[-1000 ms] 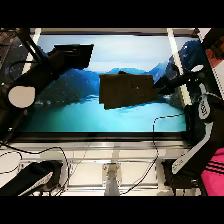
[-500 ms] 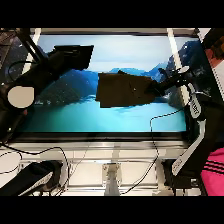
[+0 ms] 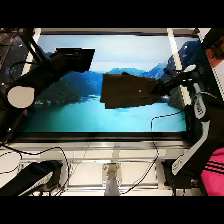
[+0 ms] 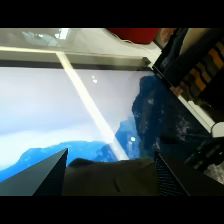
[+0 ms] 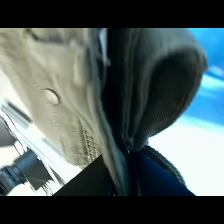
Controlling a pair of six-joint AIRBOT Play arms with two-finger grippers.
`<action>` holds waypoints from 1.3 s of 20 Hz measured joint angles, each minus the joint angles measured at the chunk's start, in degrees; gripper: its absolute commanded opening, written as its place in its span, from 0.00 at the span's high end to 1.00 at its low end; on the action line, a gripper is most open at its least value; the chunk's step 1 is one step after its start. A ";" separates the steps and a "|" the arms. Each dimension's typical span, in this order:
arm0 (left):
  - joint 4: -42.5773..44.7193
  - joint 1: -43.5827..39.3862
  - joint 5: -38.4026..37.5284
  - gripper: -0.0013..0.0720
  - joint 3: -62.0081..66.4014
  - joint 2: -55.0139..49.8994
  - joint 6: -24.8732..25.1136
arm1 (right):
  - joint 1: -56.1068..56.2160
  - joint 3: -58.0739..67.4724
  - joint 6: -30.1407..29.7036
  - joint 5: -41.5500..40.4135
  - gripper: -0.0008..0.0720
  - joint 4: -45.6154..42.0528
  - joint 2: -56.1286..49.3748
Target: Fold the clothes and pants, and hang the long-sleeved shirts on hangers.
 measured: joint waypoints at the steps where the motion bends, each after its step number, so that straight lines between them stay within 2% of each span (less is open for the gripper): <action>1: 0.00 0.00 -0.09 0.15 0.00 0.00 0.00 | -1.86 1.64 1.44 0.92 0.97 -0.74 1.09; 6: -0.17 0.00 -0.20 0.15 0.00 0.00 0.00 | -12.41 14.80 8.04 7.10 0.97 -2.54 5.57; 9: -0.24 0.00 -0.09 0.15 0.00 0.00 -0.02 | -20.72 16.46 10.38 8.92 0.97 -3.80 10.23; 16: -0.24 0.00 4.09 0.15 0.00 0.00 -0.04 | -41.77 9.27 11.45 10.38 0.97 -8.07 22.99; 20: -0.26 0.00 5.27 0.15 0.00 0.02 -0.24 | -52.26 1.88 11.28 10.34 0.97 -13.75 31.26; 24: -0.26 0.00 5.68 0.15 0.00 0.02 -0.24 | -57.55 -7.96 11.23 10.34 0.96 -20.79 39.01; 25: -0.26 0.00 5.73 0.15 0.00 0.02 -0.24 | -58.16 -10.03 11.19 10.34 0.92 -22.69 40.61; 26: -0.26 0.00 5.77 0.15 0.00 0.02 -0.24 | -58.60 -11.45 11.19 10.34 0.74 -24.83 41.83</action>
